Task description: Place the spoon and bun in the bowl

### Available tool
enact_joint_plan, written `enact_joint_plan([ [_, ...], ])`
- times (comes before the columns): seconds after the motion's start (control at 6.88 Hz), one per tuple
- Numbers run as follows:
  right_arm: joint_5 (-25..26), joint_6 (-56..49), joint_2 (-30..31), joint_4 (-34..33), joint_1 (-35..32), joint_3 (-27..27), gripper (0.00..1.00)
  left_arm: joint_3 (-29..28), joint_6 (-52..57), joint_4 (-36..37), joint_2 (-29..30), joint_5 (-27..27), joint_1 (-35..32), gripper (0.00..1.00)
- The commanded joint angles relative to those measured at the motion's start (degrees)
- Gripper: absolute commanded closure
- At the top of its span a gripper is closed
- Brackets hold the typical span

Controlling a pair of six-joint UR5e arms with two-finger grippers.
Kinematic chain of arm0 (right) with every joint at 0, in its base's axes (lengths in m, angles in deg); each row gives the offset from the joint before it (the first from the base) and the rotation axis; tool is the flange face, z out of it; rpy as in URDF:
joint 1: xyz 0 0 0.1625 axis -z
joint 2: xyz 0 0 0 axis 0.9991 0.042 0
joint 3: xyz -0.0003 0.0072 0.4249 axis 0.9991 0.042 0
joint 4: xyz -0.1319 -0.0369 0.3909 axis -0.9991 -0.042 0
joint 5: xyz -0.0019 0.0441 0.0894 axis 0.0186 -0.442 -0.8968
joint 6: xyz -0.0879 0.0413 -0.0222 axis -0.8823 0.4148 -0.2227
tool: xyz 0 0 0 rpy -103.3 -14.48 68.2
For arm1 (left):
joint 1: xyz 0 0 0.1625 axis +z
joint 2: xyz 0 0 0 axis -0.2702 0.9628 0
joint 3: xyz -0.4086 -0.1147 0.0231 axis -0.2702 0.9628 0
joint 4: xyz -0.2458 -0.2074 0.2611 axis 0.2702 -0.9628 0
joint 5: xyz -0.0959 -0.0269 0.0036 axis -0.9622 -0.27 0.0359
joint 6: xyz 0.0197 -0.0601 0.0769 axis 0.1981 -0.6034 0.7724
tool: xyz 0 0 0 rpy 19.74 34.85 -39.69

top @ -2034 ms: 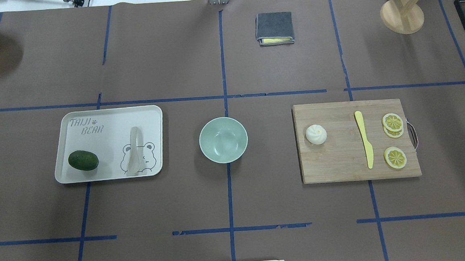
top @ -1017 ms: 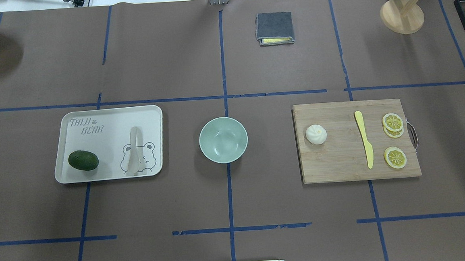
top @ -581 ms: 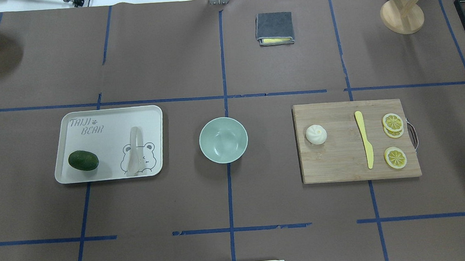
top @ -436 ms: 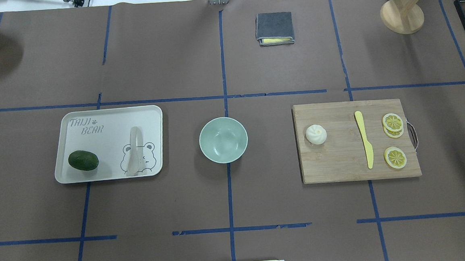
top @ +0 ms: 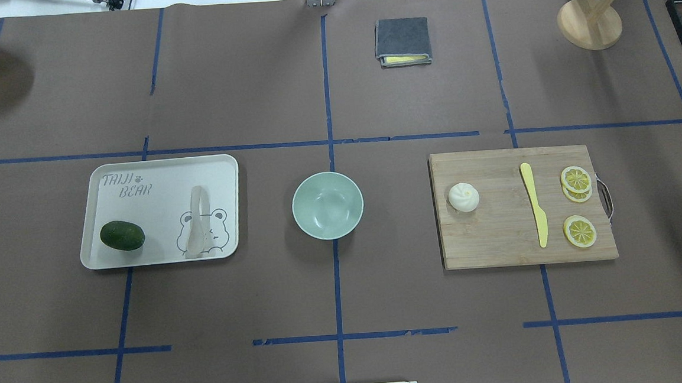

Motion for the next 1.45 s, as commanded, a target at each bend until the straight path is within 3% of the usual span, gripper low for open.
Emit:
enact_joint_plan([
  [0.0,-1.6,-0.1,0.3,0.1,0.0,-0.5,0.0,3.1,-9.3,-0.3,2.5,5.0,9.8,0.0],
  [0.29,-2.7,-0.1,0.6,0.1,0.0,-0.3,0.0,4.5,-29.5,0.6,4.3,6.8,21.5,0.0],
  [0.44,-2.7,-0.1,0.6,0.1,0.0,0.1,0.0,4.8,-31.1,4.2,4.5,14.4,25.4,0.0],
  [0.73,-2.8,-0.1,1.1,0.1,-0.1,0.0,0.0,4.8,-41.9,20.6,11.6,26.8,34.0,0.0],
  [1.31,-2.9,-0.1,1.6,0.1,-0.1,0.0,0.0,0.6,-57.2,21.4,15.5,33.0,43.4,0.27],
])
